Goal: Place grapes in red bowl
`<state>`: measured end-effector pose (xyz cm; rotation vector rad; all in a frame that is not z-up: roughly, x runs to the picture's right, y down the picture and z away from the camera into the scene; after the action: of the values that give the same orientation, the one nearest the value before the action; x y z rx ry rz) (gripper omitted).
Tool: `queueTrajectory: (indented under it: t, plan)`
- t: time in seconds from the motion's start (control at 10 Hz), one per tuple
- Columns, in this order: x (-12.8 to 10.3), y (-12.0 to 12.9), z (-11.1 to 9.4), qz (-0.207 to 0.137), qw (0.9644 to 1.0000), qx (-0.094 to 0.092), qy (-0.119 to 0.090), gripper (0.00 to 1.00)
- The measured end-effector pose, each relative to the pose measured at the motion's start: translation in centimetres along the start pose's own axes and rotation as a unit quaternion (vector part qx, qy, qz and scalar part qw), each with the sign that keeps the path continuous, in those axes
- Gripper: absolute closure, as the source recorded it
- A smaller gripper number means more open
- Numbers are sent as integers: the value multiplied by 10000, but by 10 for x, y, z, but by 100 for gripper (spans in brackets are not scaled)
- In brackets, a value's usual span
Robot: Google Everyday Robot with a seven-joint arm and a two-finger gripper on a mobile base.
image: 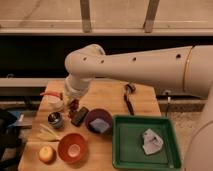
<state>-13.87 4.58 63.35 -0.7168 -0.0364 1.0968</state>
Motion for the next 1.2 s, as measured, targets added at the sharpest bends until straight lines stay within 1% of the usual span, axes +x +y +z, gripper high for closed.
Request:
queueTrajectory:
  t: [0.5,0.6,0.8,1.0,1.2]
  plan:
    - [0,0,0,-3,10000,1,7,100]
    - [2,1,2,5,10000,-15,61,100]
    - [24,5,14,18,9996,-65,279,100]
    - [58,27,38,-10,9978,-115,659,100]
    - [98,54,65,-19,9944,-229,1031,100]
